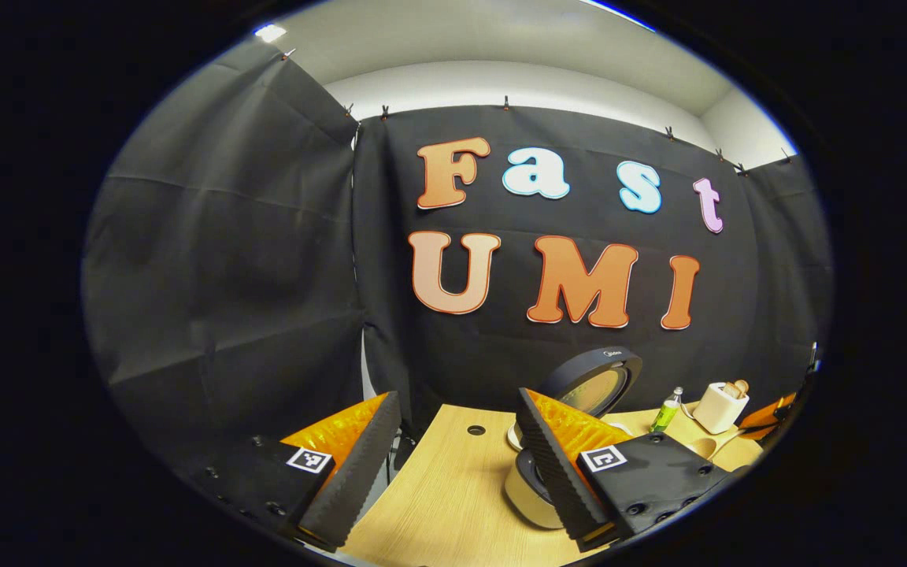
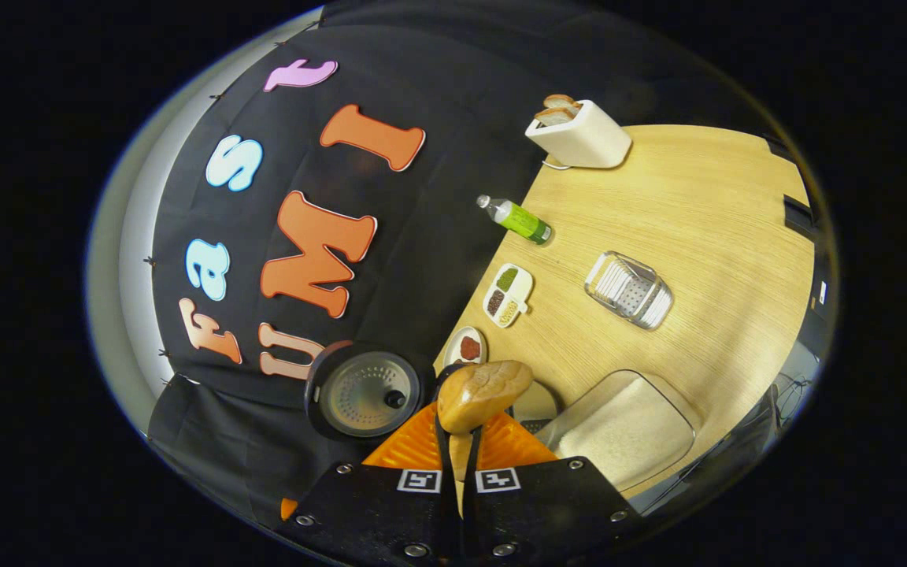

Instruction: Close the left gripper, press the button to open the rice cooker; take a wooden spoon from the chopstick holder with the right hand, scoop a spoonful of rice and pour it into the rice cooker, then put the wooden spoon back into the chopstick holder.

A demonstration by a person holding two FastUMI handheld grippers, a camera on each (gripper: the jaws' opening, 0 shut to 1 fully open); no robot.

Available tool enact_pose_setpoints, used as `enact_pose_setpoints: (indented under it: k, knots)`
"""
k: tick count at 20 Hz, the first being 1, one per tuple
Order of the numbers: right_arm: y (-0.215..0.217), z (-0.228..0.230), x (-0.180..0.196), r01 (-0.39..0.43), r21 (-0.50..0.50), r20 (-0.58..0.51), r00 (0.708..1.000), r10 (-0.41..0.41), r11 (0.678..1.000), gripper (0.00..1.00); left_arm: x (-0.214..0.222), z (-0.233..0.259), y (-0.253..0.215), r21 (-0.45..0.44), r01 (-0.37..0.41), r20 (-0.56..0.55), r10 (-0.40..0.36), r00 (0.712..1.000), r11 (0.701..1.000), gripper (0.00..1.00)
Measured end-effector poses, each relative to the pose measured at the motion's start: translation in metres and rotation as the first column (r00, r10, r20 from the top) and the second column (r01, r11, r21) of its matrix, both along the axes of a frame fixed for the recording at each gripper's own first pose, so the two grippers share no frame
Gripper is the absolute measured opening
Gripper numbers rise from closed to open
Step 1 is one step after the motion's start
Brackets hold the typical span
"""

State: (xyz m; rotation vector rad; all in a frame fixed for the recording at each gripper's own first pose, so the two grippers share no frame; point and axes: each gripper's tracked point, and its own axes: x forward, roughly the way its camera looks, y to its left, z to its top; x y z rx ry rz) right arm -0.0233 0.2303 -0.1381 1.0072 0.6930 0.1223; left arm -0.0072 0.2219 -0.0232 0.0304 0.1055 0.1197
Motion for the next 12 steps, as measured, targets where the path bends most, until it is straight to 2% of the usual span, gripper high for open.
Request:
enact_pose_setpoints:
  k: [7, 10, 12]
  knots:
    - [0.031, 0.034, 0.056, -0.04, -0.032, 0.072, 0.997, 0.042, 0.999, 0.02, 0.005, -0.005, 0.004, 0.03, -0.008, -0.009, 0.008, 1.0, 1.0, 0.97]
    - [0.049, 0.042, 0.079, -0.061, -0.052, 0.094, 0.993, 0.065, 0.997, 0.02, 0.009, -0.005, 0.007, 0.016, -0.023, -0.002, 0.023, 1.0, 1.0, 1.0]
    - [0.058, 0.041, 0.093, -0.069, -0.078, 0.106, 0.991, 0.077, 0.995, 0.02, 0.013, -0.006, 0.009, 0.013, -0.029, -0.001, 0.029, 1.0, 0.999, 0.96]
